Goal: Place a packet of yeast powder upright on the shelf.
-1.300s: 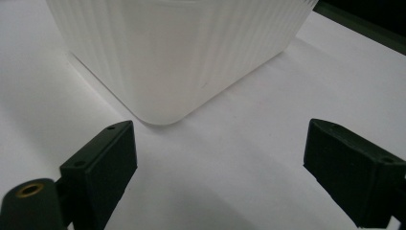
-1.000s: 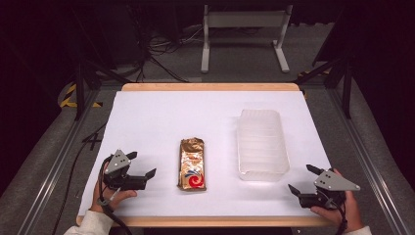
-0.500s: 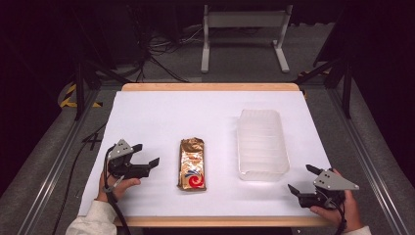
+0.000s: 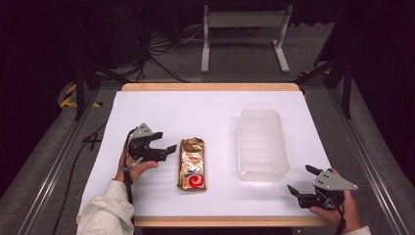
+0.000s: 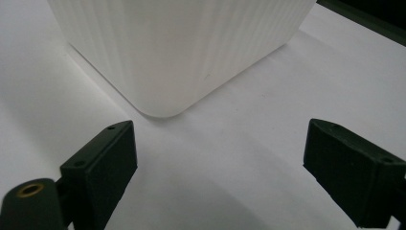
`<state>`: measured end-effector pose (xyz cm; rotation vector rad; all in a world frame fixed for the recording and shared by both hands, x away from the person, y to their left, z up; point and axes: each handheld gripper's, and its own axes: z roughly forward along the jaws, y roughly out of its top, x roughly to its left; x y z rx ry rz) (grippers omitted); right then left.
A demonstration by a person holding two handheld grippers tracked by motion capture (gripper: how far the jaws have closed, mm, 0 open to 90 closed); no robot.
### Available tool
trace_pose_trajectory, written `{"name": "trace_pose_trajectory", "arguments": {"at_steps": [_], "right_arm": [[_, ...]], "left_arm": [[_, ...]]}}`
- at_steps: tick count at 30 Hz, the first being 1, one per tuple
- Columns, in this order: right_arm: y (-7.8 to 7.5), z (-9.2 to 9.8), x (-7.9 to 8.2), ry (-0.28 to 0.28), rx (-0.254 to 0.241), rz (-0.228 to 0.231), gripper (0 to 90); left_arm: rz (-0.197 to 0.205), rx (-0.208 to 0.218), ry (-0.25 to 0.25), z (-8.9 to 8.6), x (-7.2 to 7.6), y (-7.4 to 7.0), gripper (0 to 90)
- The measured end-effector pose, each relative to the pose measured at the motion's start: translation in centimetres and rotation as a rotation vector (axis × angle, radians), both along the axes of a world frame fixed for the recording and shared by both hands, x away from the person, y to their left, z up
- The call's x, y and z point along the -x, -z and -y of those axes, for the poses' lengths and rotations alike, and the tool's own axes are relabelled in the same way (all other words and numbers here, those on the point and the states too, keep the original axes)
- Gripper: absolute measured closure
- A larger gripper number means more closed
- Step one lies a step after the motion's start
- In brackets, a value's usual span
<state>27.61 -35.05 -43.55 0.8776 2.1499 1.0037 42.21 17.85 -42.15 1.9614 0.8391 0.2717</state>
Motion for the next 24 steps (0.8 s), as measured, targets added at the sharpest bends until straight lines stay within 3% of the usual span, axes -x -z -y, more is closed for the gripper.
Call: {"name": "trace_pose_trajectory", "arguments": {"at_steps": [4, 7, 11, 13, 17, 23, 24], "right_arm": [[0.0, 0.0, 0.0, -0.001, 0.0, -0.001, 11.8], [0.0, 0.0, 0.1, 0.0, 0.002, -0.004, 11.8], [0.1, 0.0, 0.1, -0.001, 0.003, -0.004, 11.8], [0.1, 0.1, 0.1, -0.001, 0.003, -0.005, 11.8], [0.1, 0.0, 0.1, -0.003, 0.006, -0.01, 11.8], [0.2, 0.0, 0.0, -0.004, 0.011, -0.017, 11.8], [0.2, 0.0, 0.0, -0.005, 0.011, -0.018, 11.8]], "left_arm": [[-0.053, 0.017, 0.036, 1.7, -1.4, 0.2, 20.1], [-0.079, -0.007, 0.04, 2.9, -2.1, 0.6, 19.2], [-0.131, -0.027, 0.008, 3.9, -2.9, 0.9, 18.2], [-0.156, -0.025, 0.015, 4.2, -3.2, 1.0, 18.6], [-0.202, -0.097, 0.001, 5.2, -3.9, 1.9, 19.1], [-0.244, -0.077, 0.005, 5.5, -4.2, 2.2, 22.0], [-0.268, -0.065, 0.015, 5.6, -4.4, 2.2, 22.0]]}}
